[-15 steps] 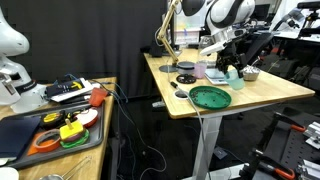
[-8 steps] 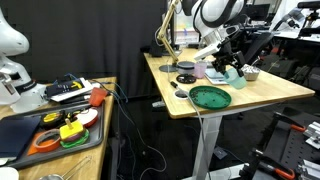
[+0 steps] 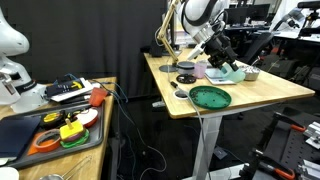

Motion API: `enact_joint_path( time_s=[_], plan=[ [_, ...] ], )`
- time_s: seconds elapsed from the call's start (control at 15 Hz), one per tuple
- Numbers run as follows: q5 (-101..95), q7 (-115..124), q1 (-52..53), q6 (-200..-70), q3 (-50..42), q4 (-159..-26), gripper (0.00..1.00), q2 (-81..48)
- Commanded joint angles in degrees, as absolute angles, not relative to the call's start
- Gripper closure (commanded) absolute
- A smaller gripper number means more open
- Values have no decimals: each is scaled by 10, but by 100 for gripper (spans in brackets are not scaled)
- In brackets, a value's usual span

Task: Pour the contents in the blue cup onto the green plate

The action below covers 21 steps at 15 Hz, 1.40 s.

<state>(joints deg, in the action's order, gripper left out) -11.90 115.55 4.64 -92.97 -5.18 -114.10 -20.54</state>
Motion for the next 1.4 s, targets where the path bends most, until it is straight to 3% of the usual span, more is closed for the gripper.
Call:
enact_joint_path(
  time_s=[0.0,0.47,1.33],
  plan=[
    [-108,1182,44,-841,-55,-1061,48,-262],
    [-84,1201,45,-728,-54,-954,48,-350],
    [-15,1166,51,-707,-46,-887,48,-416]
  ],
)
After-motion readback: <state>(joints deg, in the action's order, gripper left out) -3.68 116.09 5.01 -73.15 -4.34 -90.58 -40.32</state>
